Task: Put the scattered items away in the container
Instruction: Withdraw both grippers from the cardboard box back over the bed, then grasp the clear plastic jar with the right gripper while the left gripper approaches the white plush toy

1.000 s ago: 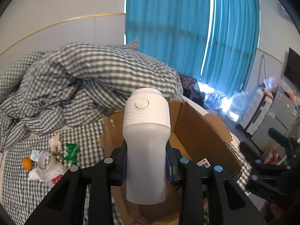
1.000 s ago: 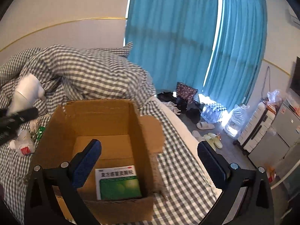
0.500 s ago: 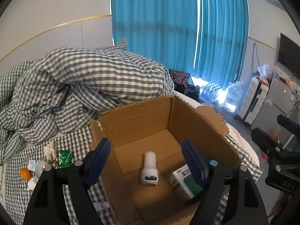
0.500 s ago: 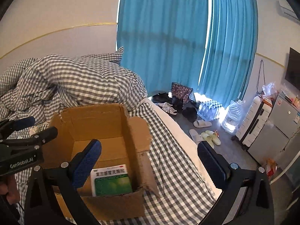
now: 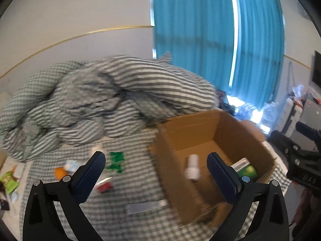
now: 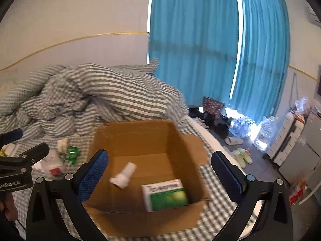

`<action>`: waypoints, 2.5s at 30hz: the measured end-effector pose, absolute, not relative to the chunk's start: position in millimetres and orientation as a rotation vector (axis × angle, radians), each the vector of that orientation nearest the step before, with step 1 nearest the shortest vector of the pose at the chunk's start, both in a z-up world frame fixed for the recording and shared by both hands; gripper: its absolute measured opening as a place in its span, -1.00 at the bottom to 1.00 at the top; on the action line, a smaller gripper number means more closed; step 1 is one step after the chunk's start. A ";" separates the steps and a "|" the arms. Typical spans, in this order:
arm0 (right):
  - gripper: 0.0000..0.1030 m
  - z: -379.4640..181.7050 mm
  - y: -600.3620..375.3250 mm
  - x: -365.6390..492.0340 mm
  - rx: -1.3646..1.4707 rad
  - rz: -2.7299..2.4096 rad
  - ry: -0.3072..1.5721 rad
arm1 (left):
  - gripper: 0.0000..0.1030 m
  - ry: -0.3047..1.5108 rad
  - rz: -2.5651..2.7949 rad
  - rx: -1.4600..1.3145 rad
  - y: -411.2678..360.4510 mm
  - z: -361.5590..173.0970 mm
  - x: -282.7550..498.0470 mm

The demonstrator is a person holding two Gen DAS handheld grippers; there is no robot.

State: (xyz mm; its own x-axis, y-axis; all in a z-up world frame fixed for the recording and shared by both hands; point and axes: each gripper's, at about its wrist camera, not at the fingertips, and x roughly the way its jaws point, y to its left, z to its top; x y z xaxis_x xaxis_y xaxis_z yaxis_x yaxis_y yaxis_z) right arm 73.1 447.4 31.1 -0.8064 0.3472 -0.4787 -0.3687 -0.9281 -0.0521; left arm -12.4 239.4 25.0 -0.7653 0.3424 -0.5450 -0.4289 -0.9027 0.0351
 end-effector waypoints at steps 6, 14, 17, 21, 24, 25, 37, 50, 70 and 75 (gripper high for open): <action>1.00 37.1 373.9 52.6 -0.703 2.793 0.004 | 1.00 0.200 2.737 -0.782 151.8 26.7 -10.6; 1.00 26.1 293.3 25.8 -0.762 2.897 -0.132 | 1.00 0.133 2.866 -0.835 60.9 22.7 -14.0; 1.00 20.7 276.7 21.8 -0.782 2.920 -0.154 | 1.00 0.120 2.898 -0.853 39.7 18.3 -15.9; 1.00 9.1 255.7 8.2 -0.825 2.949 -0.199 | 1.00 0.134 2.938 -0.877 19.6 11.3 -19.6; 1.00 0.8 244.5 -0.6 -0.860 2.965 -0.207 | 1.00 0.144 2.965 -0.896 5.1 6.7 -21.3; 1.00 -1.1 242.1 -2.8 -0.869 2.969 -0.204 | 1.00 0.140 2.971 -0.902 0.0 5.9 -21.4; 1.00 -34.0 228.7 -28.3 -1.018 3.029 -0.317 | 1.00 0.081 2.979 -0.969 -28.4 -10.3 -41.0; 1.00 -137.0 226.6 -68.4 -1.467 2.912 -0.414 | 1.00 0.071 2.888 -1.127 -19.7 -63.3 -74.0; 1.00 -199.4 177.8 -189.7 -1.509 2.926 -0.214 | 1.00 0.045 2.846 -1.299 -38.2 -119.5 -129.5; 0.93 -218.8 178.3 -208.6 -1.563 2.901 -0.166 | 1.00 0.027 2.840 -1.321 -40.5 -126.8 -138.8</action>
State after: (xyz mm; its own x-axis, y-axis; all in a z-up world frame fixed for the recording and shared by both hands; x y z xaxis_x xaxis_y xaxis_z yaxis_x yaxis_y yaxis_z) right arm -208.6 178.3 -218.8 -0.5414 -0.0912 -0.8358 0.1857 -0.9825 -0.0131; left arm -138.8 -40.5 -126.8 -0.6440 0.0012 -0.7651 -0.0160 -0.9998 0.0119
